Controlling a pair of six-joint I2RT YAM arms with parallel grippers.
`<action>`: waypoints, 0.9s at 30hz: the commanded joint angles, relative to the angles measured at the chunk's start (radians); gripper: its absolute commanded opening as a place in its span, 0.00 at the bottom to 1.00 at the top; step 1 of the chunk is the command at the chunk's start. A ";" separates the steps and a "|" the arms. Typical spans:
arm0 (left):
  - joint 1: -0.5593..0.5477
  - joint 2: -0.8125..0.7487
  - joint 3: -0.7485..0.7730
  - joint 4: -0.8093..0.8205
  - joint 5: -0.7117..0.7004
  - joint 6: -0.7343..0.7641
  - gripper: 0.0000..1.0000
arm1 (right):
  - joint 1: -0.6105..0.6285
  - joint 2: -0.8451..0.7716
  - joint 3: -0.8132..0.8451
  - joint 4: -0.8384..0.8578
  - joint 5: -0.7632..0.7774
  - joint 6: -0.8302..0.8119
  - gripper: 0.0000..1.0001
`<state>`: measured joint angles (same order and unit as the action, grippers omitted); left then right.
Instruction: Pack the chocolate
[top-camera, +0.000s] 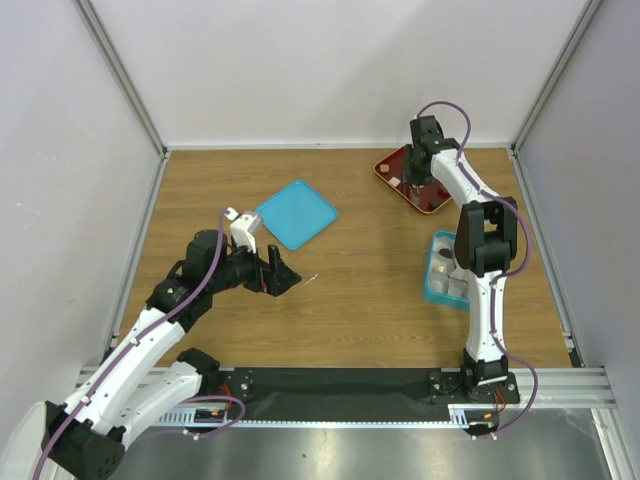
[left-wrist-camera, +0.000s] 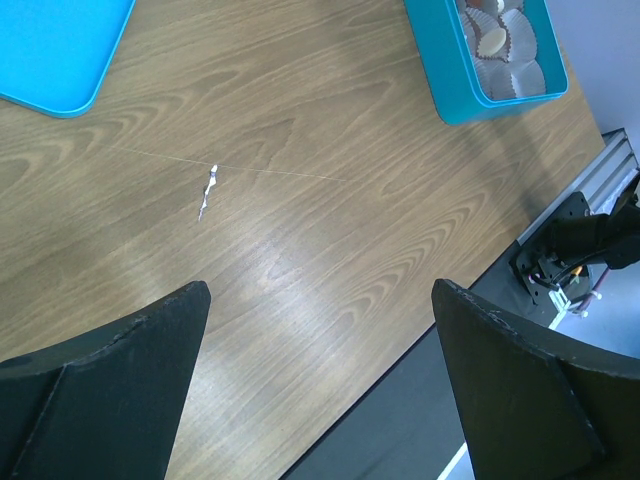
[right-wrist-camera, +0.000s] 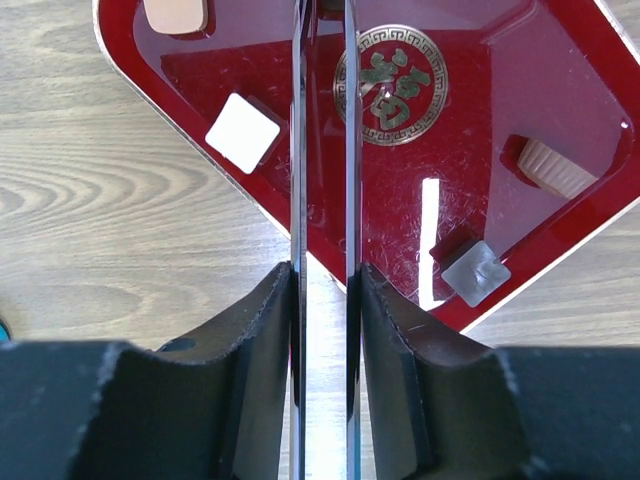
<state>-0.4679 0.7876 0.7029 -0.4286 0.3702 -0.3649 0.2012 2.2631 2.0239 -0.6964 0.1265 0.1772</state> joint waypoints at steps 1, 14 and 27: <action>0.014 -0.001 0.012 0.027 0.006 0.014 1.00 | 0.000 0.004 0.068 -0.015 0.013 -0.031 0.31; 0.014 -0.011 0.012 0.033 0.015 0.011 1.00 | -0.016 -0.251 -0.037 -0.120 0.051 0.059 0.23; 0.015 -0.065 0.003 0.051 0.056 0.001 1.00 | -0.114 -0.795 -0.519 -0.301 0.076 0.205 0.25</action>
<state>-0.4618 0.7467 0.7029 -0.4274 0.3912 -0.3653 0.1131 1.5444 1.5791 -0.9260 0.1947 0.3180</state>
